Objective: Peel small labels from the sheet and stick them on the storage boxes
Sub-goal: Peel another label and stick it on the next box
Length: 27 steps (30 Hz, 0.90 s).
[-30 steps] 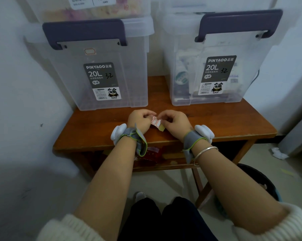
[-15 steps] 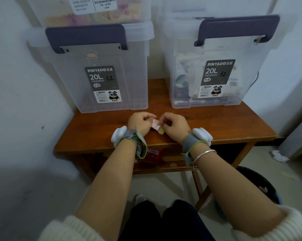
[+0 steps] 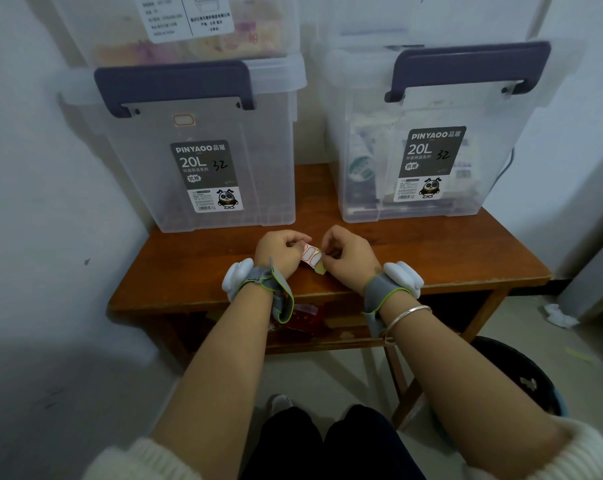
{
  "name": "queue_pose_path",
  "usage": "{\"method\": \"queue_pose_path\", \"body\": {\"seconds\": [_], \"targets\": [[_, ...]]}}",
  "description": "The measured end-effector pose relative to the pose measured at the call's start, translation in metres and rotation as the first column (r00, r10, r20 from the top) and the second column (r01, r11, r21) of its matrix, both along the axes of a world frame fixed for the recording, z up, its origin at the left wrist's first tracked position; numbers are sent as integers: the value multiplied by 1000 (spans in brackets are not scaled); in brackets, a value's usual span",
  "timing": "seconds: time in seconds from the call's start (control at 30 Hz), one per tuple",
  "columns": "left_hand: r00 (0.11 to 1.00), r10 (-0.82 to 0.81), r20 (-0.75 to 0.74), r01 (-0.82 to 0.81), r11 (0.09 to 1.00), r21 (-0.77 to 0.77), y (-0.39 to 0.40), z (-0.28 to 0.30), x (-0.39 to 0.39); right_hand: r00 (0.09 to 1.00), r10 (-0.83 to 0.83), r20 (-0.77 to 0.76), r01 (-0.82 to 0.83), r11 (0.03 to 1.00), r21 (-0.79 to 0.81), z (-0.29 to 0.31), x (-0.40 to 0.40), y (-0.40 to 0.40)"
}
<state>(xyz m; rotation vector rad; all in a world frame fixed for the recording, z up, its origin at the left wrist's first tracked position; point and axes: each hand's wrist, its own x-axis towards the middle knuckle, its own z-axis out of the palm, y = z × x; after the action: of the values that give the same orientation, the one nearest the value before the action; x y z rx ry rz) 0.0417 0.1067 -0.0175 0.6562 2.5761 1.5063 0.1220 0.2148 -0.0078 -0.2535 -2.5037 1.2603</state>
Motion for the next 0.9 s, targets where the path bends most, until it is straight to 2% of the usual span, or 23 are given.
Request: {"method": "queue_pose_path", "body": {"seconds": [0.17, 0.33, 0.5, 0.9], "targets": [[1000, -1, -20, 0, 1000, -16, 0, 1, 1, 1000, 3, 19, -4, 999, 39, 1, 0, -1], [1000, 0, -25, -1, 1000, -18, 0, 2, 2, 1000, -7, 5, 7, 1000, -16, 1, 1, -2], [1000, 6, -18, -6, 1000, -17, -1, 3, 2, 1000, -4, -8, 4, 1000, 6, 0, 0, -2], [997, 39, -72, -44, 997, -67, 0, 5, 6, 994, -96, -55, 99, 994, 46, -2, 0, -1]]}}
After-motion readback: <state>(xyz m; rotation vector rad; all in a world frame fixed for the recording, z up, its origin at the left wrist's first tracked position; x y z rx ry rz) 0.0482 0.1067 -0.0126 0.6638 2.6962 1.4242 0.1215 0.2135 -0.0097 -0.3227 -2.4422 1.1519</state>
